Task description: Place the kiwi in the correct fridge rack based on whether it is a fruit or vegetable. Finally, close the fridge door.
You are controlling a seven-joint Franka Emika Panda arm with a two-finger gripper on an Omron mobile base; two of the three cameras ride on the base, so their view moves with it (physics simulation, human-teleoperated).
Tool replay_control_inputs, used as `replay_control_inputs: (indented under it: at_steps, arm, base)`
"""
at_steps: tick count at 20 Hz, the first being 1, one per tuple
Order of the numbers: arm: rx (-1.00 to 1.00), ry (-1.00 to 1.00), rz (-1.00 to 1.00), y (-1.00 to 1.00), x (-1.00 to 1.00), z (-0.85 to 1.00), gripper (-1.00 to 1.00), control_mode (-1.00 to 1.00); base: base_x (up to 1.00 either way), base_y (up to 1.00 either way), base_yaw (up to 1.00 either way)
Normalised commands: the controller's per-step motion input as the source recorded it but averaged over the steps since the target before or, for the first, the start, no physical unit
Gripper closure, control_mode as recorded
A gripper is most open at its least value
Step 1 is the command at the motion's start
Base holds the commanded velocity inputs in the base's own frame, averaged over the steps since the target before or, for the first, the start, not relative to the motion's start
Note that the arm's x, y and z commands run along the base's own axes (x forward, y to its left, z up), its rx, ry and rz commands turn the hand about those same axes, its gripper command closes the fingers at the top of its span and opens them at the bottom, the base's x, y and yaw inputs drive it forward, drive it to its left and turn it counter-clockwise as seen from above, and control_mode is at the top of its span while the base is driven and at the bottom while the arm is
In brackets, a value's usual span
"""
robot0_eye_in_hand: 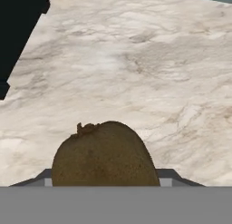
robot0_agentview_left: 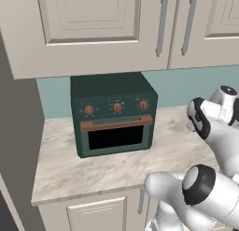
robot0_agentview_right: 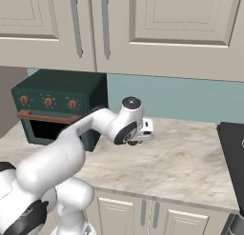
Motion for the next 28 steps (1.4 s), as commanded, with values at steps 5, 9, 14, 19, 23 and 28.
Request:
replay_control_inputs:
  at_steps: [5, 9, 14, 19, 23, 28]
  arm:
    - [-0.11, 0.0, -0.06, 1.0, -0.5, 0.23, 1.0, -1.0]
    - [-0.07, 0.03, 0.0, 0.93, -0.37, -0.01, 1.0, -1.0]
    - [-0.06, 0.02, 0.0, 0.19, 0.0, -0.13, 1.0, -1.0]
    - [0.0, 0.0, 0.0, 0.0, 0.0, 0.0, 1.0, 1.0]
    - [0.0, 0.0, 0.0, 0.0, 0.0, 0.0, 1.0, 1.0]
    - [0.0, 0.0, 0.0, 0.0, 0.0, 0.0, 1.0, 1.0]
  base:
    - [0.0, 0.0, 0.0]
    - [0.0, 0.0, 0.0]
    - [0.0, 0.0, 0.0]
    - [-0.61, 0.03, 0.07]
    - [-1.0, -0.02, 0.22]
    - [-1.0, 0.01, 0.26]
